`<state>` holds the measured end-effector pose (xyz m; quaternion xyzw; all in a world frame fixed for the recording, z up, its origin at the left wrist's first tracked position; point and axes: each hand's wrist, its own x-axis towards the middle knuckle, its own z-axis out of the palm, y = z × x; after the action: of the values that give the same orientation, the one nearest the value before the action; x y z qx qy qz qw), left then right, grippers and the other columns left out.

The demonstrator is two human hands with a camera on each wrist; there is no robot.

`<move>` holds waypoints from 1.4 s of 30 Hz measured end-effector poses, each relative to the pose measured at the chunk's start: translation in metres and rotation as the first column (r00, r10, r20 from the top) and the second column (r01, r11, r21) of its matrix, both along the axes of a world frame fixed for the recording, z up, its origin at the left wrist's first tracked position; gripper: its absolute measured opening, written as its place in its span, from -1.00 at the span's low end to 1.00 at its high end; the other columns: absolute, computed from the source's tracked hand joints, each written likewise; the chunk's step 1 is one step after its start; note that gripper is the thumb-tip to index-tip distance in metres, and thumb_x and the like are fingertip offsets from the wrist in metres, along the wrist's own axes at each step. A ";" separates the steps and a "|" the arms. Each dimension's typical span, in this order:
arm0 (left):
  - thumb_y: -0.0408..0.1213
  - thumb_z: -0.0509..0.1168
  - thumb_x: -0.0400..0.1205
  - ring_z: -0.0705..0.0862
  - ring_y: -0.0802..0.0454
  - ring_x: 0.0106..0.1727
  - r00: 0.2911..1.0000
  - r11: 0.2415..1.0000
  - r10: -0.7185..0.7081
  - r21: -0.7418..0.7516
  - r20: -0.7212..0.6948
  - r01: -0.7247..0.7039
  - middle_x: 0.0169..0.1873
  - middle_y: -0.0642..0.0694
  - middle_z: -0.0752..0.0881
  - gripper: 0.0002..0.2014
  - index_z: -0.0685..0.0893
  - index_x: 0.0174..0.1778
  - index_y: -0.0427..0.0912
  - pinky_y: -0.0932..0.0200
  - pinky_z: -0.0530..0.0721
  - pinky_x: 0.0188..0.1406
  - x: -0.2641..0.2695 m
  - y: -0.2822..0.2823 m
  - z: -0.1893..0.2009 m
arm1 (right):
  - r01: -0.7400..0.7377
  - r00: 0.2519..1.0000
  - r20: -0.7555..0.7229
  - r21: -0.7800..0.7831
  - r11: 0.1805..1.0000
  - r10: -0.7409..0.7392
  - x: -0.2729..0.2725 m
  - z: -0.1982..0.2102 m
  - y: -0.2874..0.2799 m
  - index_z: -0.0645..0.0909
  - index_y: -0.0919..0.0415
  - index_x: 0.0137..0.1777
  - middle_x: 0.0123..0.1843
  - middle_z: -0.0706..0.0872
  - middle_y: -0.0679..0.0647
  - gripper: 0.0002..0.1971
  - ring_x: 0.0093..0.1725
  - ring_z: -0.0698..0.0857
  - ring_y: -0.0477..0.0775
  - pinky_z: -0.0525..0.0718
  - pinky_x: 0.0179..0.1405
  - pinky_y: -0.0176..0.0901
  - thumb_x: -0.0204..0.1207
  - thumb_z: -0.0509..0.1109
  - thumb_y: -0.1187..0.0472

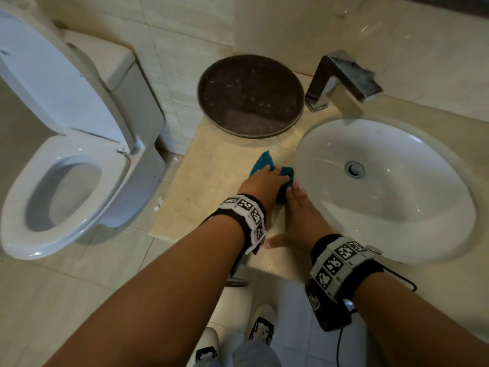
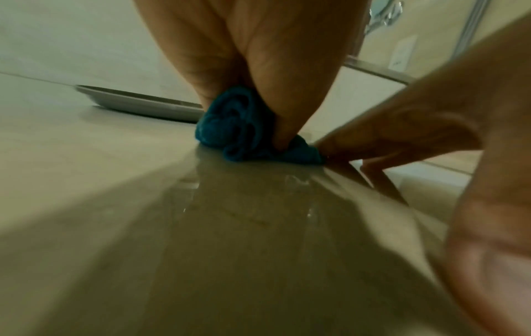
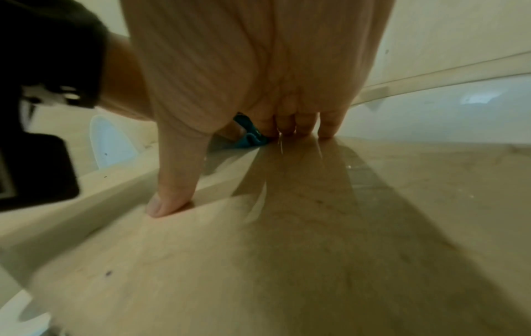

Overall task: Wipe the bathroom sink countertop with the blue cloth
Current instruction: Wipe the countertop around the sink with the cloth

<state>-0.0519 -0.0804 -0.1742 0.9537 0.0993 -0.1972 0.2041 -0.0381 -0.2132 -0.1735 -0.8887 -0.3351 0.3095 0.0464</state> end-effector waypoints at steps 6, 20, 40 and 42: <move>-0.35 0.07 0.72 0.02 -0.16 0.66 0.999 0.999 -0.017 0.040 0.034 0.016 0.65 -0.12 0.06 -0.46 0.13 0.63 -0.05 -0.07 0.13 0.60 0.036 -0.001 -0.010 | -0.013 1.000 0.017 0.105 0.994 0.011 0.004 -0.014 -0.004 -0.34 0.17 0.63 0.66 -0.38 0.08 0.45 0.65 -0.31 0.07 -0.08 0.67 0.09 -0.03 0.54 -0.41; -0.21 -0.01 0.76 -0.01 -0.19 0.66 0.959 0.956 0.275 0.088 0.062 -0.280 0.66 -0.16 -0.02 -0.48 0.04 0.65 -0.10 -0.07 0.10 0.62 0.030 0.028 -0.017 | 0.001 1.000 -0.007 0.029 1.000 -0.001 0.003 -0.005 -0.004 -0.35 0.19 0.62 0.65 -0.38 0.09 0.36 0.65 -0.32 0.06 -0.16 0.66 -0.01 0.11 0.52 -0.35; -0.35 0.07 0.72 -0.08 -0.17 0.67 1.000 0.999 0.024 0.022 0.002 -0.024 0.67 -0.06 -0.01 -0.44 0.11 0.64 0.04 -0.22 -0.05 0.59 -0.066 -0.009 -0.014 | 0.022 0.999 0.042 -0.062 0.998 -0.019 -0.001 -0.001 0.005 -0.29 0.26 0.63 0.67 -0.31 0.16 0.36 0.66 -0.24 0.12 -0.14 0.66 -0.05 0.10 0.57 -0.28; -0.41 0.02 0.73 -0.03 -0.15 0.67 0.990 0.991 0.135 0.004 0.029 -0.135 0.67 -0.07 0.02 -0.47 0.15 0.63 0.02 -0.16 0.00 0.61 -0.082 0.007 -0.014 | 0.024 0.999 0.031 -0.070 0.997 -0.022 -0.002 0.000 0.004 -0.28 0.26 0.63 0.67 -0.31 0.16 0.37 0.66 -0.24 0.12 -0.16 0.64 -0.07 0.08 0.57 -0.30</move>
<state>-0.1336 -0.0729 -0.1887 0.9481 0.1614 -0.1691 0.2157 -0.0396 -0.2092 -0.1730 -0.8982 -0.3144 0.3071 0.0136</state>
